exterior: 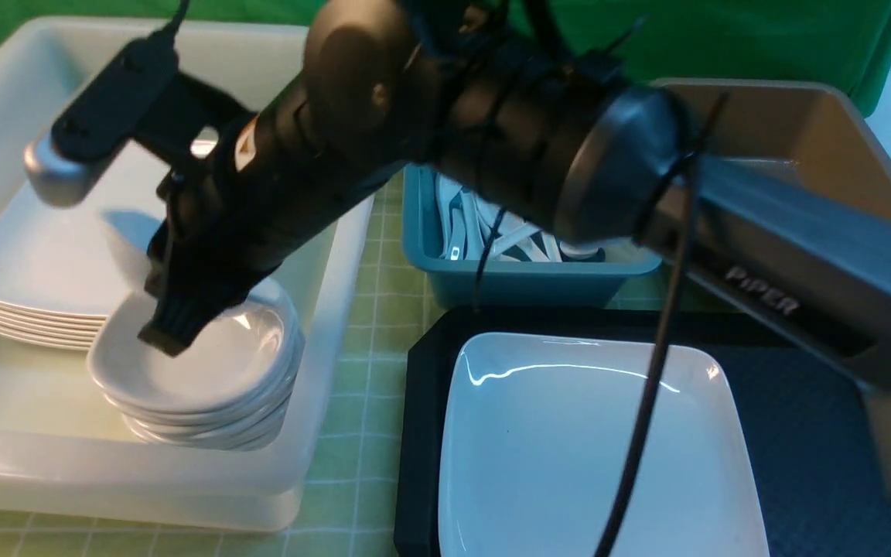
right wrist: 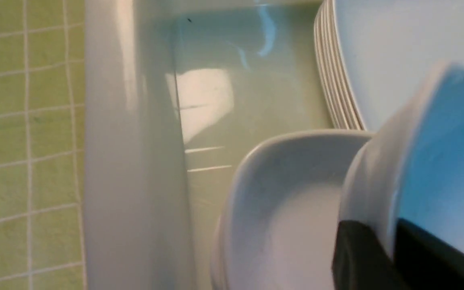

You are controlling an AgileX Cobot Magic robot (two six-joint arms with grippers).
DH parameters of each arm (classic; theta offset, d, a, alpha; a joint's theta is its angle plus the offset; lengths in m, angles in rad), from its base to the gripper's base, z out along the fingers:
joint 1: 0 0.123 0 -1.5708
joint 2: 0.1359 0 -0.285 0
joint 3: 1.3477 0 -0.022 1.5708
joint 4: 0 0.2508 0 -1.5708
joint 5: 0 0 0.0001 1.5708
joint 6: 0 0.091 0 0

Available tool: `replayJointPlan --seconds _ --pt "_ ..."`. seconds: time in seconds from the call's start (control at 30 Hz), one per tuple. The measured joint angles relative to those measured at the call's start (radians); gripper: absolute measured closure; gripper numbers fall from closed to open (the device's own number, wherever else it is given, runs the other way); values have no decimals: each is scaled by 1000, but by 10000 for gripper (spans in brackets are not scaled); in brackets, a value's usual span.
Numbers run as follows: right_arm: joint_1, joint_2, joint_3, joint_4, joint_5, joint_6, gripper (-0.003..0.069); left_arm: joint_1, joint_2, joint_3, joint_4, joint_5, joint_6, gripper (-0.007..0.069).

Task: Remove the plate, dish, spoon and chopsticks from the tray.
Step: Use the right arm to put the small plate into the large storage box on the left, then use the right arm to grab a plate from the dinner plate

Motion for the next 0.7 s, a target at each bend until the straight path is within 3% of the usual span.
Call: replayJointPlan --seconds 0.2,0.3,0.4,0.5,0.53,0.6,0.63,0.7 --pt "14 10 -3 -14 38 73 351 0 -1 1 -14 -11 8 639" --pt "16 2 -6 -14 73 127 286 0 -1 1 -17 -13 15 639" --pt "16 -37 -8 -29 132 144 266 0 -1 1 -34 -13 37 639" --pt "4 -109 -18 -118 236 176 329 -1 -1 1 -95 0 96 639" --pt "-4 -135 -19 -161 276 196 375 -3 -1 2 -130 10 130 639" --pt "-57 -220 7 -285 319 262 536 -30 -1 3 -208 35 201 639" --pt "-72 -246 17 -303 322 274 570 -37 -1 3 -220 40 211 639" --pt "-214 -351 110 -354 325 333 639 -96 -1 3 -265 61 258 639"
